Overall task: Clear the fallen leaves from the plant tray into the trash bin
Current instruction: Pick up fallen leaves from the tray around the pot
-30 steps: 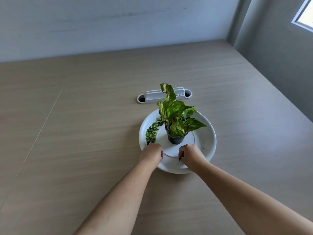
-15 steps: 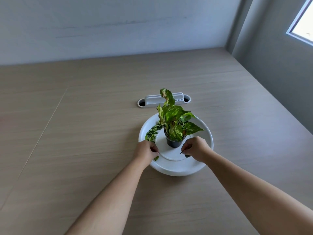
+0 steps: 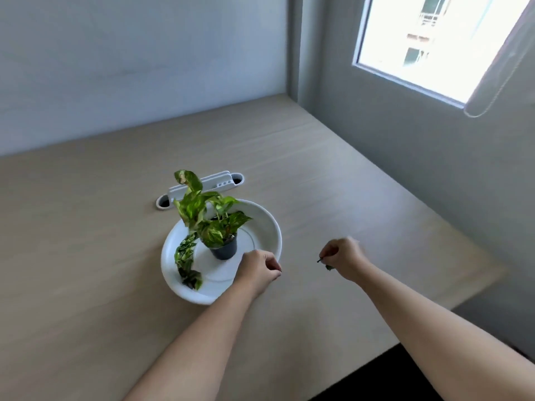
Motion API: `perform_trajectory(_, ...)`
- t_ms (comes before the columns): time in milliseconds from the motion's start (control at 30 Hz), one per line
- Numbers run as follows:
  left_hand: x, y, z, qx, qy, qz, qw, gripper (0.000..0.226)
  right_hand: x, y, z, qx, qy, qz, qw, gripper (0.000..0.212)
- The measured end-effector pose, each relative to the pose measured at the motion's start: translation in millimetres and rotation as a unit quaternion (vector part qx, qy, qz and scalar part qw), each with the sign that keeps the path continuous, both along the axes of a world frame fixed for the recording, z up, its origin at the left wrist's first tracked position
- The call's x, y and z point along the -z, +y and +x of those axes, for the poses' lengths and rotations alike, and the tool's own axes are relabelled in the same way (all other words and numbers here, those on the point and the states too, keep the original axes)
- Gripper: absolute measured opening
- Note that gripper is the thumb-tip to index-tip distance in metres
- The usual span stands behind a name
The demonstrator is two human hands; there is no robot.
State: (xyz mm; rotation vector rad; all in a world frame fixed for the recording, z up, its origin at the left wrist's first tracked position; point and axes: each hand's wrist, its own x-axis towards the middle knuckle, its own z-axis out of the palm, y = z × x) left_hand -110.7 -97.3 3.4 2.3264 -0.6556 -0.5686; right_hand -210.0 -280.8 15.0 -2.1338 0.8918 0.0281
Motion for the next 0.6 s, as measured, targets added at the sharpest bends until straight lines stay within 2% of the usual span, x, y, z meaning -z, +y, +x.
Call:
perform_trajectory(133,-22,-95,-60,0.086,-0.018,-0.023,0.996,0.008,-11,-73,-90,0.079,-0.011,-0.012,0.997,0.029)
perform_trajectory(300,-26,-232,-180,0.203,-0.027,-0.038,0.978,0.008,-20,-171,-245,0.176,-0.008,-0.036,0.984,0.014)
perform_trajectory(400,-17,-306,-266,0.301,-0.046,-0.027,0.952,0.009,-12,-224,-351,0.265,0.001,-0.035,0.964,0.022)
perform_trajectory(500,-7,-364,-346,0.387,-0.049,-0.007,0.921,0.007,4,-259,-450,0.365,0.026,-0.016,0.931,0.021)
perform_trajectory(600,12,-399,-400,0.440,-0.040,0.019,0.897,0.005,28,-267,-513,0.429,0.042,0.006,0.903,0.023)
